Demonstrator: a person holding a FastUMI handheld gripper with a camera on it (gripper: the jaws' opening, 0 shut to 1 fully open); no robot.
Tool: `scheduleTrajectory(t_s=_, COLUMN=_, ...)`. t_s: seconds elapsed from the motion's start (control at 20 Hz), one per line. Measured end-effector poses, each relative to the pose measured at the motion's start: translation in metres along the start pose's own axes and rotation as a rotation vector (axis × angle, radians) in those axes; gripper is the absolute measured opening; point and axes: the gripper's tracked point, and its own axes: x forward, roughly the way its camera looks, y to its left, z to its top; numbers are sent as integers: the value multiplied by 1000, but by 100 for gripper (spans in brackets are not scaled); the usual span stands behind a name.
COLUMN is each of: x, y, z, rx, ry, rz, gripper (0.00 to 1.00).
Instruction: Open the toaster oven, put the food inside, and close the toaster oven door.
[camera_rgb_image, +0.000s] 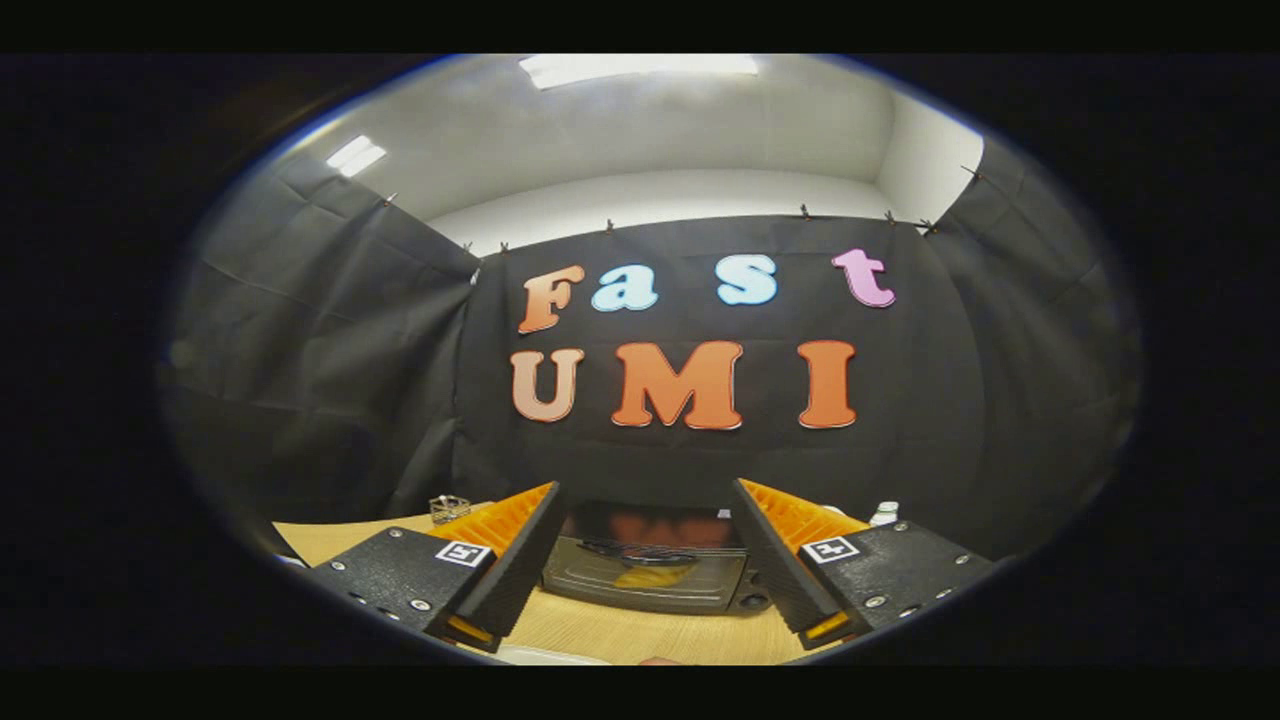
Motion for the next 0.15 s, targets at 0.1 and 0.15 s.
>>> scheduleTrajectory(t_s=0.1, x=1, y=-1, z=-5, rx=6, ry=11, rz=-2, gripper=97)
scheduleTrajectory(t_s=0.15, x=1, y=-1, z=-8, rx=9, ry=20, rz=0, gripper=97)
